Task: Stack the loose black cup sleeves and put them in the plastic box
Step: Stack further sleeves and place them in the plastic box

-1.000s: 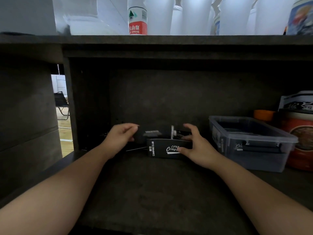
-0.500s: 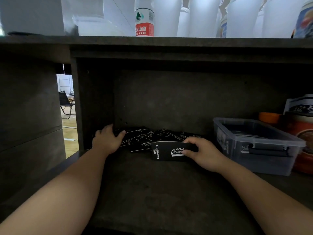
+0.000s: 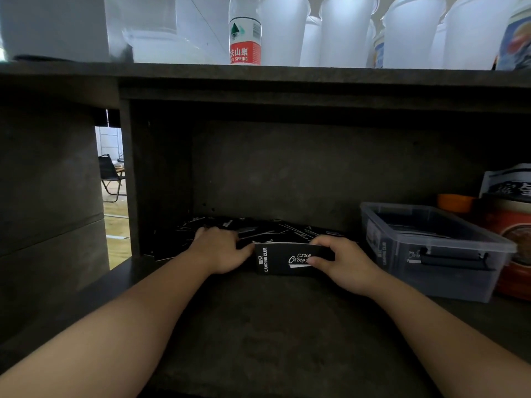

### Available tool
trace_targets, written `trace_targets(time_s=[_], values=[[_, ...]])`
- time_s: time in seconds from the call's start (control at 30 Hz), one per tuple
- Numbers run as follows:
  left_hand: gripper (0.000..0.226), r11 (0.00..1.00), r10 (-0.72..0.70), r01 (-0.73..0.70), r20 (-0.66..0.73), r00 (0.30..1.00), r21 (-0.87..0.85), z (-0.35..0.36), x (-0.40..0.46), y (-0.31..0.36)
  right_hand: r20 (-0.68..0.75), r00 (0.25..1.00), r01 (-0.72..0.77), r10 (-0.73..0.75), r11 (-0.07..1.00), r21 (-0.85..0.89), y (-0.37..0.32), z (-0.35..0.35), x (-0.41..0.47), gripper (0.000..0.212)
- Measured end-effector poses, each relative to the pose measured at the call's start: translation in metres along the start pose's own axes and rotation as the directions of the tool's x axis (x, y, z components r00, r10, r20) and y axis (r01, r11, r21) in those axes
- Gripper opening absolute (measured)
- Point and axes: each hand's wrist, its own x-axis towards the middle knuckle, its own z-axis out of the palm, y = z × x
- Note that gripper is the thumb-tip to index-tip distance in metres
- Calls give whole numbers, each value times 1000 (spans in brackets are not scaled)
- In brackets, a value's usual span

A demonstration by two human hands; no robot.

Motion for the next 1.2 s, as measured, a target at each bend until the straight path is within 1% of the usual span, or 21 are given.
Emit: trace_targets(time_s=[0.07,0.1,0.17,0.2,0.23,0.3,0.33,0.37,0.4,0.53,0.6,0.67,0.7,0.77,0.83,0.9,0.93,1.0,1.07,1.13,1.2], values=[[50,994,79,-84,-60,995,-76,-3,-5,10,-2,1000,-8,8,1000,2,1,0,0,11],[42,985,82,-98,-113,990,-142,-2,-5,13,-1,1000,-15,16,1000,4,1,0,0,9],[30,963,15,-76,-228,974,-258,1,-1,13,1,1000,-18,18,1000,-2,2,-1,0,9],[31,957,-29,-50,-262,965,-287,3,2,10,2,1000,-16,16,1000,-6,2,-1,0,9],[40,958,-61,-16,-257,965,-287,6,5,7,2,1000,-16,16,1000,-4,1,-1,1,8],[64,974,-102,74,-125,987,-213,8,5,1,4,1000,-20,20,1000,4,0,-2,0,10],[71,979,-113,103,-49,992,-177,9,4,-2,6,1000,-24,24,1000,5,0,-2,1,10],[73,979,-119,117,2,993,-167,9,2,-5,7,1000,-27,27,1000,3,0,-2,1,10],[73,974,-123,124,18,992,-187,9,2,-8,6,1000,-31,31,1000,-1,0,-3,1,10],[77,927,-173,131,-91,981,-352,8,4,-17,-20,999,-28,28,999,-16,1,-4,1,9],[78,856,-188,95,-135,973,-508,8,5,-19,-34,999,-26,25,999,-40,1,-4,1,12],[74,740,-178,14,-175,968,-672,6,4,-20,-51,998,-26,23,998,-57,0,-5,1,19],[71,697,-166,-28,-199,966,-716,4,3,-20,-66,998,-24,20,998,-52,0,-5,0,25],[66,672,-132,-96,-247,960,-734,1,1,-18,-95,995,-22,18,999,-37,-1,-5,0,44],[49,641,-73,-165,-274,959,-749,0,0,-14,-103,995,-20,17,999,-30,-1,-4,-1,65],[29,542,2,-219,-259,966,-811,-1,-1,-8,-97,995,-15,13,1000,-17,-2,-3,-2,80],[23,488,48,-227,-233,971,-843,-2,-2,-4,-92,996,-12,10,1000,-17,-3,-2,-2,85],[16,429,160,-218,-163,973,-877,-3,-4,3,-83,997,1,-4,1000,-27,-5,-1,-2,89],[16,428,232,-198,-105,967,-882,-3,-6,9,-75,997,10,-13,999,-40,-6,-1,-2,87],[20,394,213,-167,-87,973,-904,-1,-5,13,-67,998,10,-14,998,-55,-6,-2,-2,84],[30,344,111,-170,-140,984,-923,-1,-4,12,-59,998,-11,7,998,-63,-6,-3,-2,82]])
